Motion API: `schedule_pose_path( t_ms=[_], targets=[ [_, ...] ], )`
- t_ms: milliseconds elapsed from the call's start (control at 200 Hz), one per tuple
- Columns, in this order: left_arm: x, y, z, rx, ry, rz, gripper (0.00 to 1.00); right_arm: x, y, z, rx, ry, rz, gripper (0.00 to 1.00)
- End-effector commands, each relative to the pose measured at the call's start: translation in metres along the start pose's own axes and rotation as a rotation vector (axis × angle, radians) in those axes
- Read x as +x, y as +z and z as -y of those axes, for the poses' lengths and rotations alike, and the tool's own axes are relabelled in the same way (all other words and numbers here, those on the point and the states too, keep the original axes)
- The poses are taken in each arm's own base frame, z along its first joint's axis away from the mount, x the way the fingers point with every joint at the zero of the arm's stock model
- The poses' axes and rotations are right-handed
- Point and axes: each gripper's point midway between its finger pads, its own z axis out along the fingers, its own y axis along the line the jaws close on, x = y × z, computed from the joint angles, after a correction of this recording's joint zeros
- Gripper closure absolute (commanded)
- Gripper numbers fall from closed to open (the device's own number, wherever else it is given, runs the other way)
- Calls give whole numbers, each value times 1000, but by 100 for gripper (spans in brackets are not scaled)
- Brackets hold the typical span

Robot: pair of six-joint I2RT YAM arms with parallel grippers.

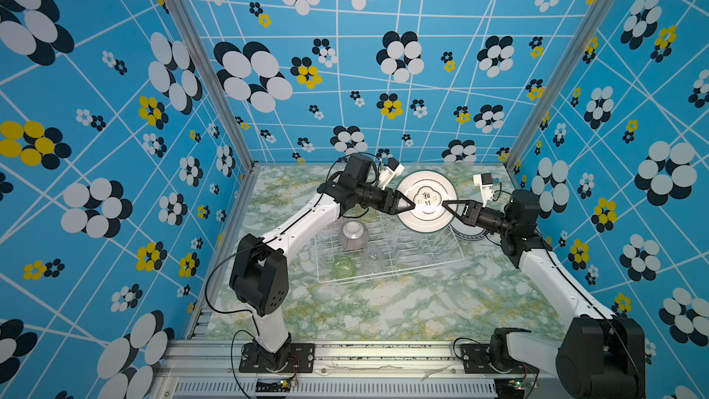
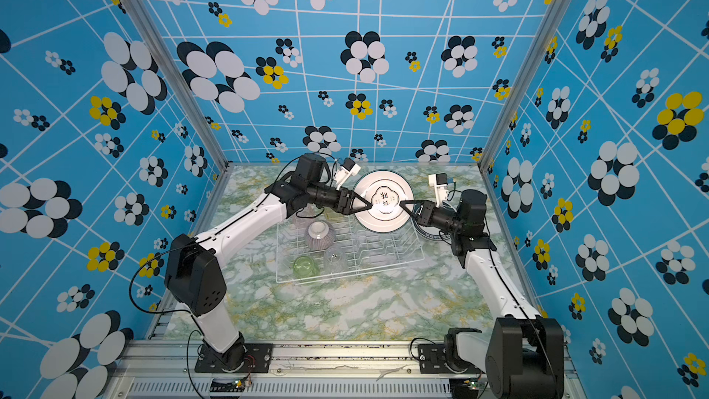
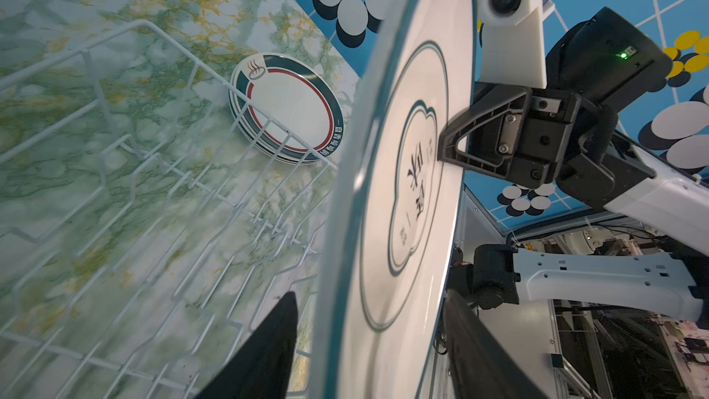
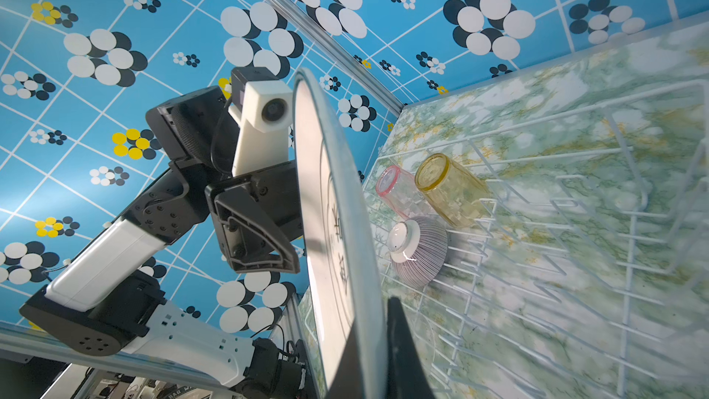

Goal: Unload the mixed dishes from the dish rack
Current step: 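Grasp the white plate's rim with the right gripper while the left gripper holds it, then carry the white plate with the right gripper to the stack while the left gripper withdraws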

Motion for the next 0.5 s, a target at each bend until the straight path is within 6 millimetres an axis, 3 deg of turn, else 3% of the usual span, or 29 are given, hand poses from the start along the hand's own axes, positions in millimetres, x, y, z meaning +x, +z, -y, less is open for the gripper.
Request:
schedule_pose_path(
  t_ms=[0, 225, 375, 495],
  targets=[
    [-3, -18, -4, -113, 61, 10, 38, -15, -5, -1, 43, -13, 49, 100],
    [13, -71, -47, -438, 60, 23, 39, -47, -27, 37, 212, 72, 161, 100],
    [23, -127, -79, -601, -55, 102, 38, -67, -58, 81, 343, 195, 283, 100],
    [43, -167, -109, -728, -159, 125, 38, -70, -85, 120, 459, 289, 357, 100]
  ],
)
